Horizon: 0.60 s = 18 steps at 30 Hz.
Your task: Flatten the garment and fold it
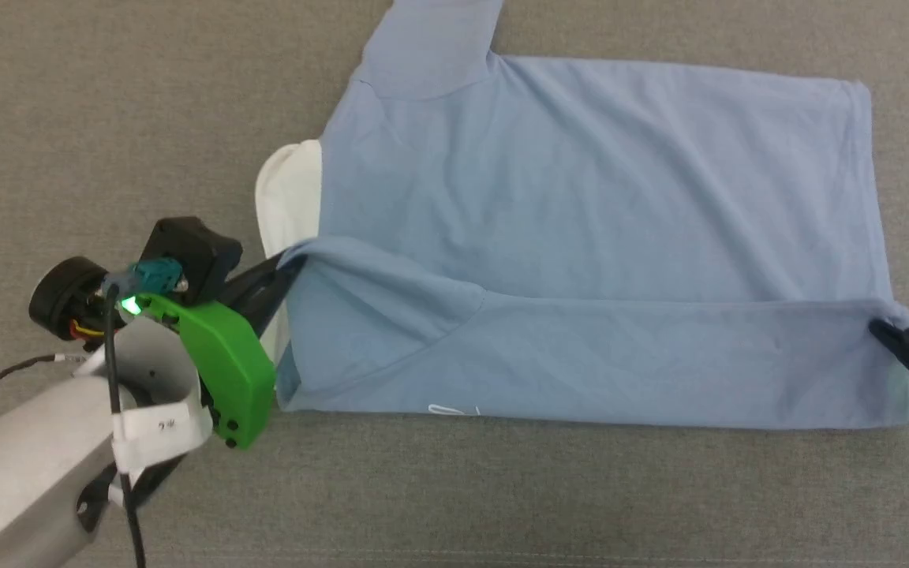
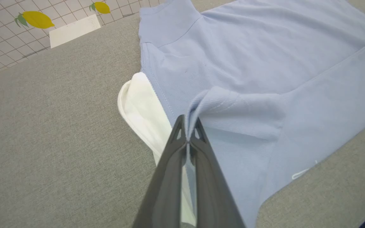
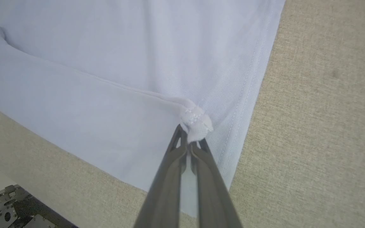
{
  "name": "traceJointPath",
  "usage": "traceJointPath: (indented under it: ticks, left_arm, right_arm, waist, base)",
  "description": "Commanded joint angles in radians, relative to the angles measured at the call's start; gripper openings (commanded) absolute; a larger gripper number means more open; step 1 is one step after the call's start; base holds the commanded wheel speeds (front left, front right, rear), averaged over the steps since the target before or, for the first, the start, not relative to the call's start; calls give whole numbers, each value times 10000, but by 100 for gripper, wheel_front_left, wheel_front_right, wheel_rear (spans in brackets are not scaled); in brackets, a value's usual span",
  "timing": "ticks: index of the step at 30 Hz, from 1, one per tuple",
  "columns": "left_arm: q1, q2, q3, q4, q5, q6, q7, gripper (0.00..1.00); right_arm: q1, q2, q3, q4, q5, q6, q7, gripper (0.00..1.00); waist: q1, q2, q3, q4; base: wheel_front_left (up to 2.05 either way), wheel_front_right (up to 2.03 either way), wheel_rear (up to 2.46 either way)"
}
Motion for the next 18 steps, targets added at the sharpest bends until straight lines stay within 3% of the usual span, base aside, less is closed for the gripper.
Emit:
traceJointPath:
  ticks: [1,8,15,16,17,18]
  left_arm:
    - [-255,-115,13,240,102,-56,29,0]
    - [-711,-563,96,1526,249,-102,-32,0]
    - [-913,-1179,-182,2586,341,-313,100,0]
    - [-894,-1286,-226,2767,340,-309,97,18]
    - [-867,-1365,-276,2910,348,-303,106,100]
    - [-832,-1437,-311,3036,328,-291,120,100]
  right_arm:
    - [-284,190,-99,-7,-226,-17,76,0]
    - [-1099,840,-428,500,-1301,-17,179,0]
    - [-1578,1227,-131,1140,-2000,-17,472,0]
    - [-1622,1287,-116,1254,-2130,-17,444,4]
    - [-1650,1359,-127,1343,-2218,-17,383,79]
    - [-1671,1429,-121,1410,-2272,-17,347,100]
  waist:
    - [0,0,431,-123]
    - [0,0,1005,-87]
    - [0,0,1065,0]
    - [0,0,1002,7]
    - [0,0,929,10]
    - [0,0,863,10]
  base:
    - [0,0,0]
    - [0,0,0]
    - [0,0,0]
    - [0,0,0]
    - [0,0,0]
    - [0,0,0]
